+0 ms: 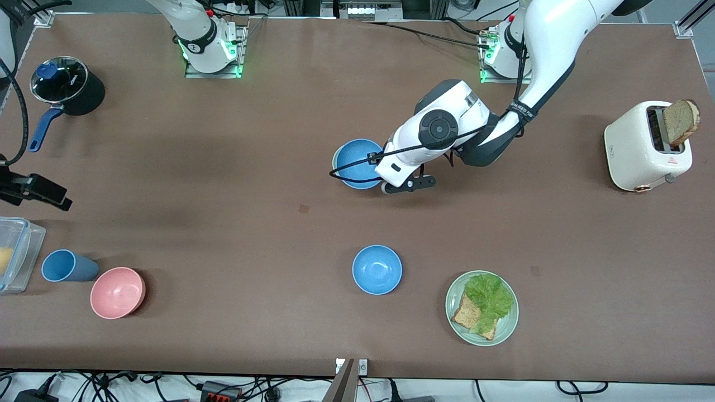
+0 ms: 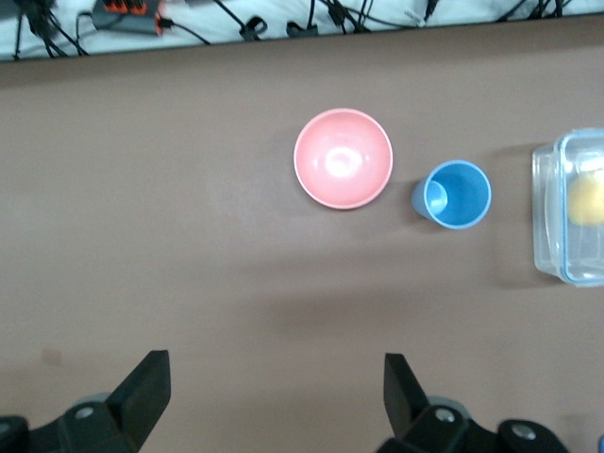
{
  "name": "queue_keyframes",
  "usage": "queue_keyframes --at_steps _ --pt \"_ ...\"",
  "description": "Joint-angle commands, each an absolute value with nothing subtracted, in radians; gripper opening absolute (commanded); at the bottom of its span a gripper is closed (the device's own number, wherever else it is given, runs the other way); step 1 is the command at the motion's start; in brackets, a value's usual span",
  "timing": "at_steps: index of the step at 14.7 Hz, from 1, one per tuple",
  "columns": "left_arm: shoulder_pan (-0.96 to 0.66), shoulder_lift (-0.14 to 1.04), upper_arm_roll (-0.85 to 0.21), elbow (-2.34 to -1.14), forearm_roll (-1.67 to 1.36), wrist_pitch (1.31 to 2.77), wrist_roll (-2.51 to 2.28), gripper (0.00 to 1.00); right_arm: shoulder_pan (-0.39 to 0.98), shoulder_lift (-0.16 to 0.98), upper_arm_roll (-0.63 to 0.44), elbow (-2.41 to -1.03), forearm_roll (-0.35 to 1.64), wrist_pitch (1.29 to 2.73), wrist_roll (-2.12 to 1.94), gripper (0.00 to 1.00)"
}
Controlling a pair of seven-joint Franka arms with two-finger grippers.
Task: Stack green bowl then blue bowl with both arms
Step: 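Lower the blue bowl into the green bowl with the left gripper, then open the left gripper and lift it away from the stacked bowls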
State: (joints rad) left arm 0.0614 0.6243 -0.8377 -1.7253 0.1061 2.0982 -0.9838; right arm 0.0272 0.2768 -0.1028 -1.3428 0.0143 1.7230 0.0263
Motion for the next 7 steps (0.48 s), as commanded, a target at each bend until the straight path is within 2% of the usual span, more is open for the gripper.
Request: queue_keyframes --at_steps 1,7 --pt "0.037 0.614 -0.824 -1.747 0.144 2.118 -1.0 0.0 0.023 0.183 -0.089 -1.494 -0.009 1.793 -0.001 1.0" --pt "-0.021 0.637 -0.795 -1.749 0.175 2.118 -1.026 0.0 0.026 0.057 -0.084 -1.684 -0.009 1.858 -0.002 1.0"
